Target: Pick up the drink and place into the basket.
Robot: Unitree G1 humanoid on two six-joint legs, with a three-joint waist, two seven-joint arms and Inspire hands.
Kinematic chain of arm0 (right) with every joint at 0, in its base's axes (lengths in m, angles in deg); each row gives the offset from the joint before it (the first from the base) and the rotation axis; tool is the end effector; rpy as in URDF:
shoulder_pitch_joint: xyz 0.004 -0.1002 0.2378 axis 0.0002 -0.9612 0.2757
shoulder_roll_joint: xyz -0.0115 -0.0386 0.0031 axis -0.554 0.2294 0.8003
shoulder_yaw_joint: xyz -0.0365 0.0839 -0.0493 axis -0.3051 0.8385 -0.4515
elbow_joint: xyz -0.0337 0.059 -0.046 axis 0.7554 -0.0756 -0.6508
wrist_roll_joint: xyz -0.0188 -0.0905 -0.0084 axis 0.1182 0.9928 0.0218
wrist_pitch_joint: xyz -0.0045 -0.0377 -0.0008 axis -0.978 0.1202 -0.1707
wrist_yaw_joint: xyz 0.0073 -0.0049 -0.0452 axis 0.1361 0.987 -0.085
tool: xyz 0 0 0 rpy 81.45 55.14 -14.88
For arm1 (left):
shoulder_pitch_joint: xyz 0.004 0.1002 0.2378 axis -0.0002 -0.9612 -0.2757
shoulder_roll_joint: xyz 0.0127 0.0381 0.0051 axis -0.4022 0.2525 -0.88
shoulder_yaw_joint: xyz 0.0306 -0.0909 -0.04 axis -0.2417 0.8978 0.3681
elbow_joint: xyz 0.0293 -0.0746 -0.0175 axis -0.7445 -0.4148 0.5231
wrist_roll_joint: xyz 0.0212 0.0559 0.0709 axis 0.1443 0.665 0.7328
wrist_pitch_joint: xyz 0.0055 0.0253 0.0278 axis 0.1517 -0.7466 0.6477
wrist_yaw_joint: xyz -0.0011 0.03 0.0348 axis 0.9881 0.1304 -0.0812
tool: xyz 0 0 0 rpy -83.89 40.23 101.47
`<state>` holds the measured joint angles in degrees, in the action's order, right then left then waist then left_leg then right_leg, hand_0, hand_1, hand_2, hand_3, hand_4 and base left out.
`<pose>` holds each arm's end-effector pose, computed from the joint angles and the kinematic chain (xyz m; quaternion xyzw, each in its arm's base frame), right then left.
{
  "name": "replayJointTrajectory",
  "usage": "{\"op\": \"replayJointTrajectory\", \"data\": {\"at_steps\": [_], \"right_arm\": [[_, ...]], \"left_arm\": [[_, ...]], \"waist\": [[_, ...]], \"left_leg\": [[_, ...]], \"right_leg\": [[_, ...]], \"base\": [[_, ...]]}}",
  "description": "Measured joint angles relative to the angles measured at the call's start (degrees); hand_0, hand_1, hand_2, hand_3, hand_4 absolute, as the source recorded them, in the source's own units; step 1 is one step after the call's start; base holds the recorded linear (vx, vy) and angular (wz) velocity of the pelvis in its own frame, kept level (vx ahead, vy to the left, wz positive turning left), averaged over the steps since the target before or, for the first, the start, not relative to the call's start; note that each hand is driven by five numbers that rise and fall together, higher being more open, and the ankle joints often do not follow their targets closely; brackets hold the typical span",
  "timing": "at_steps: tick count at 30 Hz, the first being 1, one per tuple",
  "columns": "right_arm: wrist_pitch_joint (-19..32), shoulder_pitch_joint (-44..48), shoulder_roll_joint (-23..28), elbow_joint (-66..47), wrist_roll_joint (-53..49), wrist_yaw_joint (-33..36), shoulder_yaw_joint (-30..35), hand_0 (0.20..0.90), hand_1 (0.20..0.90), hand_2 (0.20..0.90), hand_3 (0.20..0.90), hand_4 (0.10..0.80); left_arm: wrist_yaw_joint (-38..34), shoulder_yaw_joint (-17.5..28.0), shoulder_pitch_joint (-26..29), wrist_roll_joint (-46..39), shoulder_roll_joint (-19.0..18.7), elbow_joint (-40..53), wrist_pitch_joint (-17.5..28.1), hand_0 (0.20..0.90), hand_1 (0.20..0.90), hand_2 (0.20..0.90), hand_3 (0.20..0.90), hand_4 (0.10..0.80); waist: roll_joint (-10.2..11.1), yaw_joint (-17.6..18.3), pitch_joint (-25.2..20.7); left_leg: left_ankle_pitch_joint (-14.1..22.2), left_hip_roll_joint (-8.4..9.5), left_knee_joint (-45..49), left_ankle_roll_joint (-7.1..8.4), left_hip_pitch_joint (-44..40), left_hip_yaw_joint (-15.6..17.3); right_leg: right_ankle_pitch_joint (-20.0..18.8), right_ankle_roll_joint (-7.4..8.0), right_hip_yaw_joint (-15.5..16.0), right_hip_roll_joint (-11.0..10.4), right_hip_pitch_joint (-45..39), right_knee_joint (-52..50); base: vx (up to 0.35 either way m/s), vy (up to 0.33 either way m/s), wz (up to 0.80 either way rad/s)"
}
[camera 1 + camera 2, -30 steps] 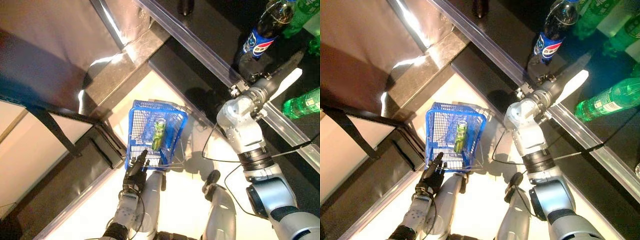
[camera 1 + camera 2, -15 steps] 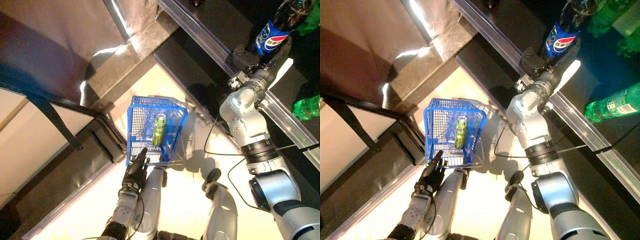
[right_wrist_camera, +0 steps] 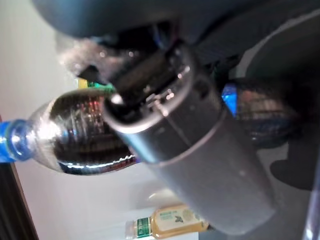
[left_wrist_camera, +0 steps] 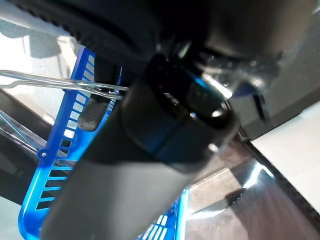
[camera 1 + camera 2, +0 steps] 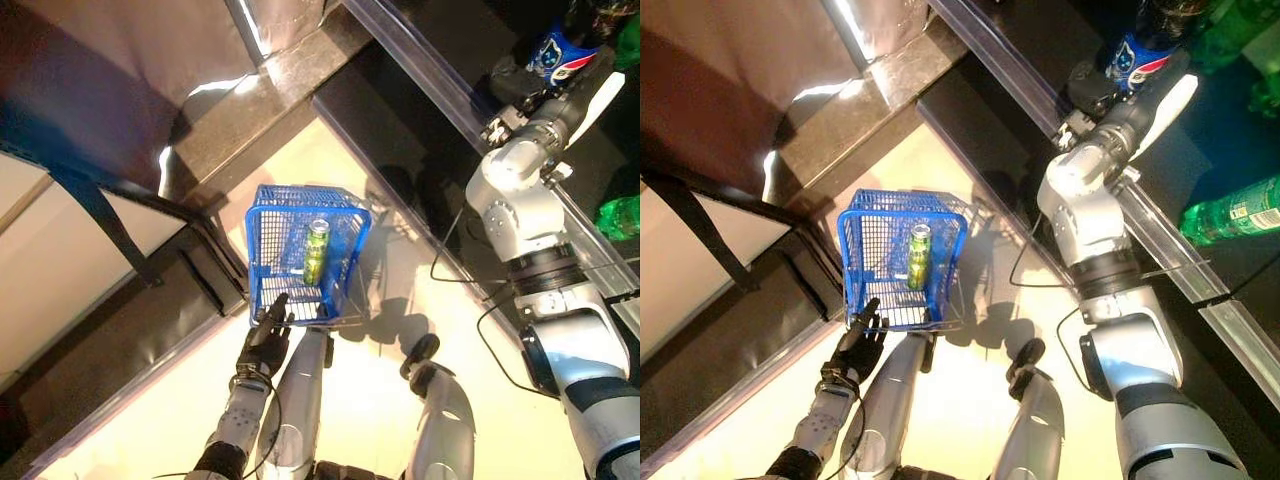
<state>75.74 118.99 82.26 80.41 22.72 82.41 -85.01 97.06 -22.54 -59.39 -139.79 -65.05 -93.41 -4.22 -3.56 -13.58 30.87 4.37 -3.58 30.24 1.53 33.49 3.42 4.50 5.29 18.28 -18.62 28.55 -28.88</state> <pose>0.3387 -0.1729 0.2646 0.0363 -0.2019 -0.3941 0.8959 0.1897 0.1619 -0.0424 -0.5745 0.1602 0.1116 0.7949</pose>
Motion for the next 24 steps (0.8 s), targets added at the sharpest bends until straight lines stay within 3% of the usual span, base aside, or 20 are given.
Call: {"op": "replayJointTrajectory", "data": {"at_steps": [4,18,24], "right_arm": [[0.22,0.23,2.2,1.0,-1.47,0.13,-0.94,0.3,0.3,0.3,0.2,0.1],[2.91,1.38,2.56,6.4,-4.25,-0.48,-2.03,0.3,0.3,0.3,0.2,0.1],[0.26,-0.46,1.88,3.7,-0.71,-3.9,-2.13,0.3,0.3,0.3,0.2,0.1]], "left_arm": [[0.06,-0.3,-0.01,-0.26,-0.89,0.31,-0.54,0.3,0.3,0.3,0.2,0.1],[1.4,1.07,-0.03,-2.76,-1.47,-0.17,-1.2,0.3,0.3,0.3,0.2,0.1],[2.14,1.1,-0.04,-4.05,-1.15,-0.16,0.74,0.3,0.3,0.3,0.2,0.1]], "waist": [[0.09,-0.48,0.03],[0.32,0.02,0.12],[0.47,0.12,0.22]], "left_leg": [[0.24,0.07,0.52,-0.14,0.72,-0.33],[1.01,0.06,2.97,-0.56,1.45,-0.07],[1.07,0.21,2.84,-0.67,-0.86,1.13]], "right_leg": [[-0.03,0.05,0.3,0.15,0.31,-0.59],[0.0,0.06,-0.18,-0.43,0.75,-1.96],[0.1,0.02,-1.6,-0.56,0.04,-3.14]], "base": [[-0.004,-0.012,0.03],[-0.024,-0.003,-0.01],[-0.05,0.001,-0.07]]}}
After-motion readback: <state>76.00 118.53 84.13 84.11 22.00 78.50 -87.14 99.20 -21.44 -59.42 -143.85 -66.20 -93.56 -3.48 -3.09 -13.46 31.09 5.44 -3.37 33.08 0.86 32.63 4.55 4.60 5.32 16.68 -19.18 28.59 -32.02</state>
